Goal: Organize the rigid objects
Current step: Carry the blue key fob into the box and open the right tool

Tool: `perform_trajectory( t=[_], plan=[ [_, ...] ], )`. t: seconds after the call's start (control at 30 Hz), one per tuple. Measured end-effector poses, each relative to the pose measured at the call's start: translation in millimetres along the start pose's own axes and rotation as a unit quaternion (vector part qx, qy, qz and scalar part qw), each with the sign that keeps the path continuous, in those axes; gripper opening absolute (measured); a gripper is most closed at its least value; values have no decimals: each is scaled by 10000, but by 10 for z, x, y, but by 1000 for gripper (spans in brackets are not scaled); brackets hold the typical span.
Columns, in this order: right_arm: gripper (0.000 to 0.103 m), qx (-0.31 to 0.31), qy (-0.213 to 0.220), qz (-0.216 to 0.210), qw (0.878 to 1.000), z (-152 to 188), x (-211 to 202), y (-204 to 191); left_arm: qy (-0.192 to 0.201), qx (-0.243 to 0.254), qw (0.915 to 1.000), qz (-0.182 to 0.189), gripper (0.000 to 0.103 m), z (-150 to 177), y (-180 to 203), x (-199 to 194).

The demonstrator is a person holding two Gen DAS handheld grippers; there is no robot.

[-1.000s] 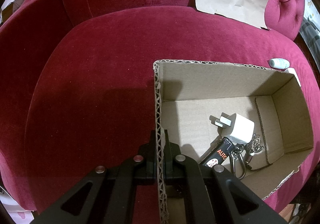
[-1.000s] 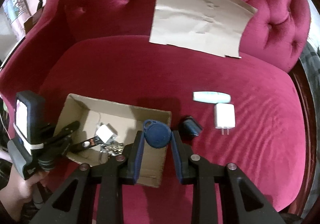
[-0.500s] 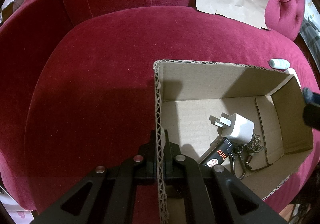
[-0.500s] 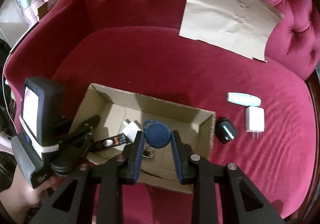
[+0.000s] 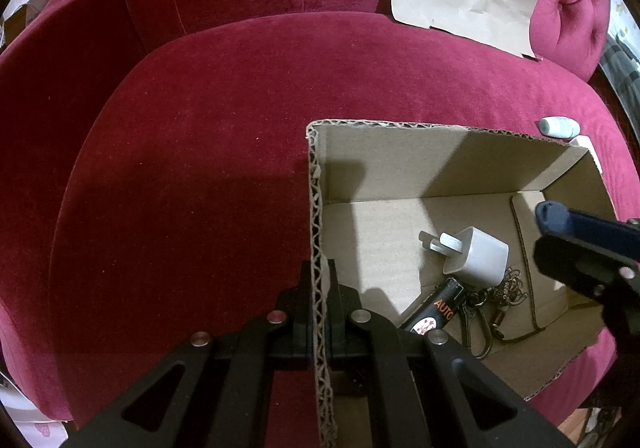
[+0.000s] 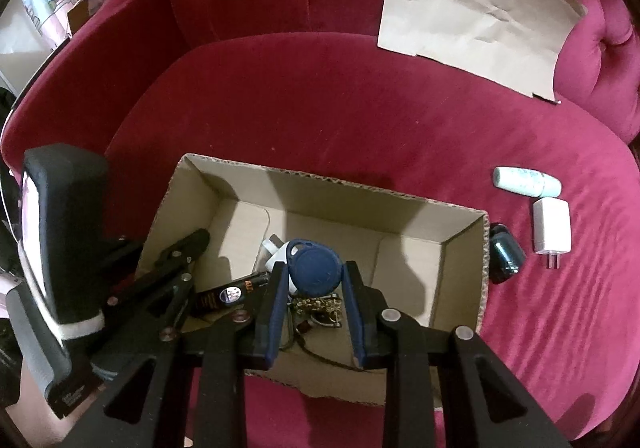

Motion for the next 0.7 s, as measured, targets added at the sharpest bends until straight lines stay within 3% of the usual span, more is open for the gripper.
perform_trajectory(
  t=[0.57, 0.7],
  plan=[
    [31, -42, 60, -215, 9997, -36, 22, -97, -9, 1, 10000, -6, 3, -5, 2, -4],
    [53, -90, 81, -301, 9995, -30, 15, -124, -9, 10, 10000, -13, 3, -9, 11, 4]
  ],
)
Point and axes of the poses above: each gripper's, at about its wrist camera, not at the fingertips, and x roughly the way its jaws point, y to its right, z to its underside, the point moved 7 cm from there along x, roughly the way its jaws point, and after that the axes turned 10 degrees about z, right-handed, at the moved point
